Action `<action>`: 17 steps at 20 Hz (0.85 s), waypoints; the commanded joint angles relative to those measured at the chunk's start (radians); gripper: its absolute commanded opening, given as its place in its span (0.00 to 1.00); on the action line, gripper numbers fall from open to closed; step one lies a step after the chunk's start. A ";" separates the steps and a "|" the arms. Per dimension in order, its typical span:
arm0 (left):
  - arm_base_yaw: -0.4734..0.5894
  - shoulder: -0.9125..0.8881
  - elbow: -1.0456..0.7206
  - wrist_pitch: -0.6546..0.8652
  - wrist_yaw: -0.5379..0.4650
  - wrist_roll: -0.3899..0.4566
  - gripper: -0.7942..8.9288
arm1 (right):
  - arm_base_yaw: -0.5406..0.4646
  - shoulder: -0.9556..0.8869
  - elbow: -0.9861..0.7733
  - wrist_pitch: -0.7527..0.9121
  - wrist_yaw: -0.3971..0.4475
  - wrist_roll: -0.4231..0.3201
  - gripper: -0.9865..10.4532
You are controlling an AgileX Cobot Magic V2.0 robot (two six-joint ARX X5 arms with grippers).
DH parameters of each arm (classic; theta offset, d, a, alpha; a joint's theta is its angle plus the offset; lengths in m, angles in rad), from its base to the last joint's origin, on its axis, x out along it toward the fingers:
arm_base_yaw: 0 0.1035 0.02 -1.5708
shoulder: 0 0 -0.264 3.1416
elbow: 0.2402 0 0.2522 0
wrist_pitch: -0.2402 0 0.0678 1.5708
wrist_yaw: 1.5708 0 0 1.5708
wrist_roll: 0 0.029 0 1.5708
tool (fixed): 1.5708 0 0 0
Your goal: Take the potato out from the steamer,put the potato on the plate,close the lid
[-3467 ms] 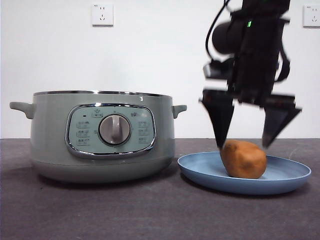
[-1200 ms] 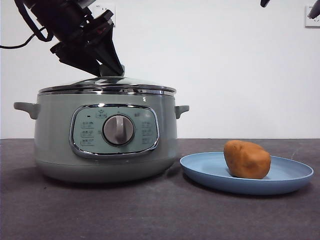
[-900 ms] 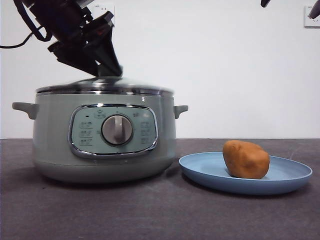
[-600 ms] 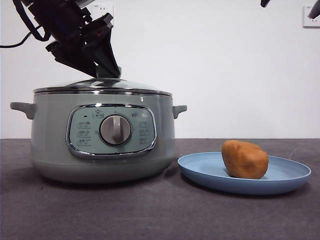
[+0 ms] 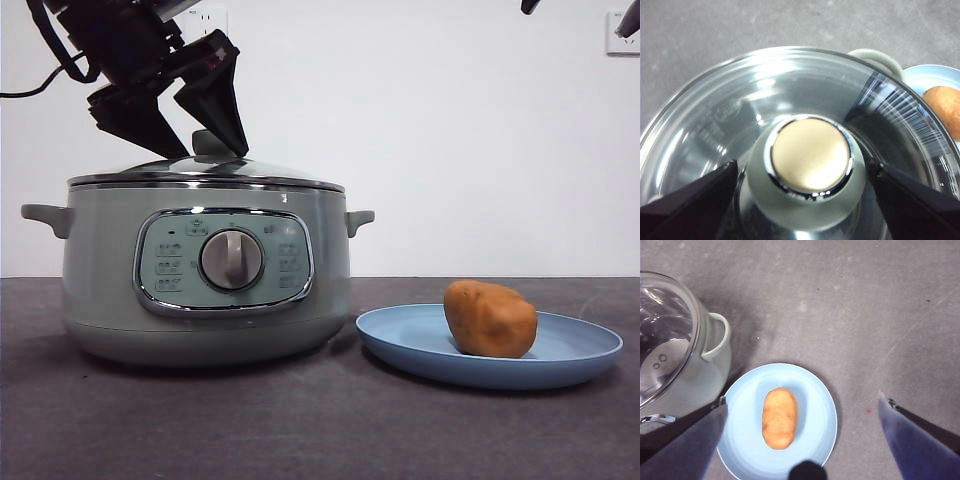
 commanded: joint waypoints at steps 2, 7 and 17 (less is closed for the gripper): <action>-0.002 -0.005 0.114 -0.074 0.000 -0.020 0.54 | 0.000 0.003 0.001 0.005 -0.002 0.010 0.52; -0.002 -0.051 0.362 -0.303 0.004 -0.020 0.54 | 0.001 0.002 0.001 0.005 -0.110 -0.006 0.52; -0.003 -0.362 0.459 -0.543 0.272 -0.012 0.51 | 0.002 -0.123 0.001 -0.005 -0.337 -0.029 0.52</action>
